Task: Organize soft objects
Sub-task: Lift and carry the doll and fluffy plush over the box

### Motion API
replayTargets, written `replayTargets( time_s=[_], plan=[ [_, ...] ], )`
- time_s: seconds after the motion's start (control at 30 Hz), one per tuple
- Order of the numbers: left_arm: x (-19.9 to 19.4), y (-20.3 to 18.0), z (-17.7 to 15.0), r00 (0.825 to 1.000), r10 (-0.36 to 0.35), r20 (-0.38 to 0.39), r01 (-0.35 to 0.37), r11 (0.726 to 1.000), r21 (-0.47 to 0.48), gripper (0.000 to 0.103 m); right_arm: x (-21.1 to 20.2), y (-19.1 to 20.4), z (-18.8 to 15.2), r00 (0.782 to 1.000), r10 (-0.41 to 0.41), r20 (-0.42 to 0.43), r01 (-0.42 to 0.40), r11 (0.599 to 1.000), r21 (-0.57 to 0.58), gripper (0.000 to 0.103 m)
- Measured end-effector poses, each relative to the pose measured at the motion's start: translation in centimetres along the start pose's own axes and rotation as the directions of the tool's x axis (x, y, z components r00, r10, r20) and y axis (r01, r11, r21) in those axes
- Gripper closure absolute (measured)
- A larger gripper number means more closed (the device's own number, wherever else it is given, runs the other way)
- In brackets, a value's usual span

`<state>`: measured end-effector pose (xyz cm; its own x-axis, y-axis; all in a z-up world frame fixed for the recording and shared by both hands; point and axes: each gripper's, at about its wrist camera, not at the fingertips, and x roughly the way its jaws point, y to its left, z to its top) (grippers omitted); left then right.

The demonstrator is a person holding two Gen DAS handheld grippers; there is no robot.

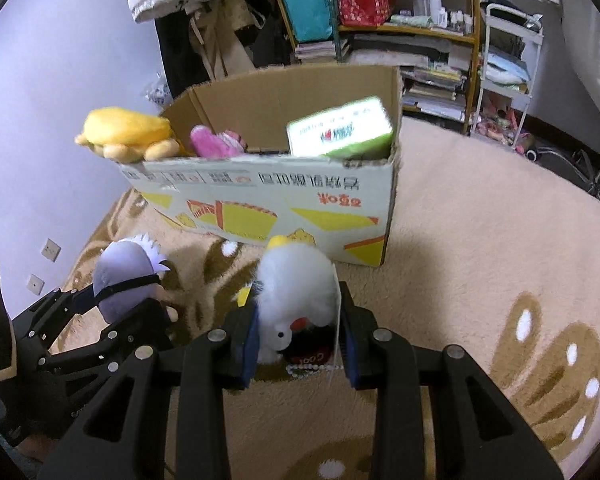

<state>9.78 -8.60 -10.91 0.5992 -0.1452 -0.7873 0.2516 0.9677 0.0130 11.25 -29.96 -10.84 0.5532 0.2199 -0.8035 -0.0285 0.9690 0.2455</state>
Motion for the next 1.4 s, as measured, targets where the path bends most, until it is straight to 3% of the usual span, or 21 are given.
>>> replayTargets(
  time_s=[0.43, 0.83, 1.03, 1.27, 1.4],
  plan=[
    [-6.5, 0.4, 2.9, 0.986, 0.032, 0.164, -0.033, 0.999, 0.002, 0.044, -6.6, 1.6, 0.9, 0.989, -0.008, 0.15, 0.014, 0.999, -0.041, 0.068],
    [-11.4, -1.1, 9.6, 0.94, 0.024, 0.341, -0.052, 0.996, 0.071, 0.044, -9.8, 2.9, 5.3, 0.961, -0.012, 0.277, 0.03, 0.998, -0.061, 0.068],
    [-11.0, -1.2, 13.3, 0.931, 0.023, 0.365, -0.05, 0.997, 0.064, 0.043, -10.0, 3.0, 8.4, 0.95, -0.011, 0.312, 0.039, 0.996, -0.084, 0.068],
    [-8.8, -0.6, 17.3, 0.939, -0.005, 0.344, 0.003, 1.0, 0.006, 0.043, -9.0, 2.3, 10.7, 0.946, 0.02, 0.322, -0.009, 0.999, -0.038, 0.068],
    [-7.2, -0.8, 18.9, 0.948, -0.021, 0.318, 0.012, 0.999, 0.031, 0.043, -7.7, 1.9, 11.4, 0.953, 0.041, 0.302, -0.034, 0.999, -0.027, 0.068]
  ],
)
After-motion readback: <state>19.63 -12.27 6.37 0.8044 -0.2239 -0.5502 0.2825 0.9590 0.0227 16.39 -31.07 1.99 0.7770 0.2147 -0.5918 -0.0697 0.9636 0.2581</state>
